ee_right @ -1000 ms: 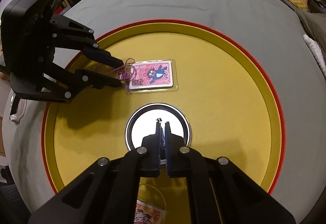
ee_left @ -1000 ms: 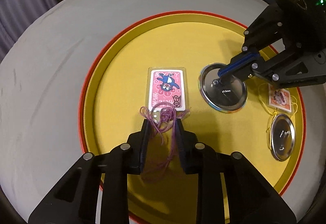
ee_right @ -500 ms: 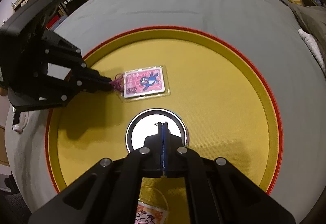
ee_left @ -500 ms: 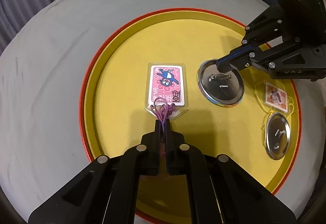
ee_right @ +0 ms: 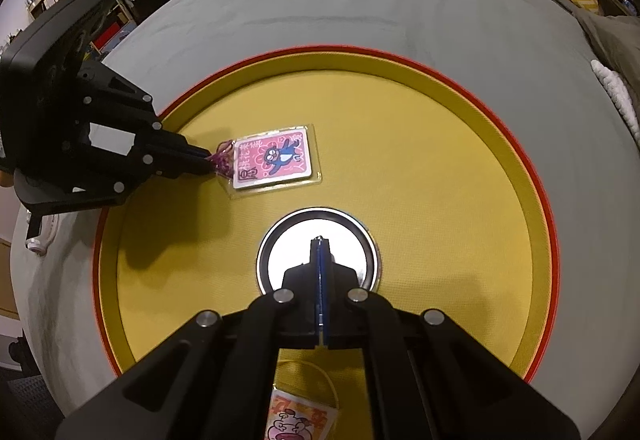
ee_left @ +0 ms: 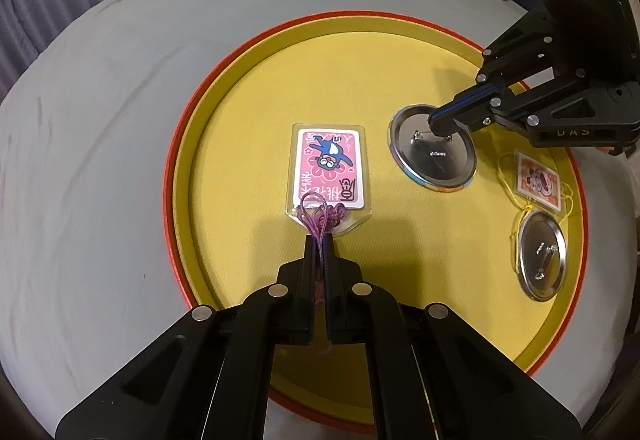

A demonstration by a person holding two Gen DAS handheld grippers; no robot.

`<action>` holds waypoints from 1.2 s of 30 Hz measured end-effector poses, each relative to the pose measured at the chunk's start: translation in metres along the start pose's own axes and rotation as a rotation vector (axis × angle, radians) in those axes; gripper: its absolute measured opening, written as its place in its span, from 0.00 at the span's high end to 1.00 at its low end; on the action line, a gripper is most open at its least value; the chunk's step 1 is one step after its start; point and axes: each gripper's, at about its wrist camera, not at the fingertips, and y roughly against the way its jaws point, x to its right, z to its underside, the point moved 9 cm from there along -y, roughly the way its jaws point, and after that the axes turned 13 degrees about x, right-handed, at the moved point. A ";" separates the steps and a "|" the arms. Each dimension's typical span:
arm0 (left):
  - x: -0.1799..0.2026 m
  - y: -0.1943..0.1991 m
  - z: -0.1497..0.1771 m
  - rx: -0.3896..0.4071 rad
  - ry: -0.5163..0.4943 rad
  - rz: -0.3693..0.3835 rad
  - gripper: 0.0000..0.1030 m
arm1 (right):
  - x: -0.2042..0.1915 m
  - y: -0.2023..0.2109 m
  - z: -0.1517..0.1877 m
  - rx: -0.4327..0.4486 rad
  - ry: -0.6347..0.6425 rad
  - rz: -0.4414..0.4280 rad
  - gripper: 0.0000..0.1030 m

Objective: Organize jewelry
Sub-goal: 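Grasp the pink card holder's cord with the left tool while the right tool grasps a round badge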

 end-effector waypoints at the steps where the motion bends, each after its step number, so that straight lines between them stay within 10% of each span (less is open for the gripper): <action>1: 0.001 -0.001 -0.001 0.000 -0.001 -0.001 0.97 | 0.002 0.000 0.002 -0.007 0.008 0.010 0.99; 12: 0.003 -0.003 0.001 -0.001 0.007 0.007 0.97 | 0.005 -0.001 -0.005 0.010 -0.010 0.044 0.95; 15: 0.003 -0.003 0.001 0.000 0.009 0.008 0.97 | 0.005 0.003 -0.004 0.030 -0.020 0.050 0.51; 16: 0.003 -0.004 0.001 -0.001 0.009 0.008 0.97 | 0.005 0.003 -0.006 0.042 -0.020 0.051 0.51; 36: 0.005 -0.003 0.001 0.007 0.011 0.007 0.97 | -0.007 -0.010 0.007 -0.013 0.049 0.054 0.98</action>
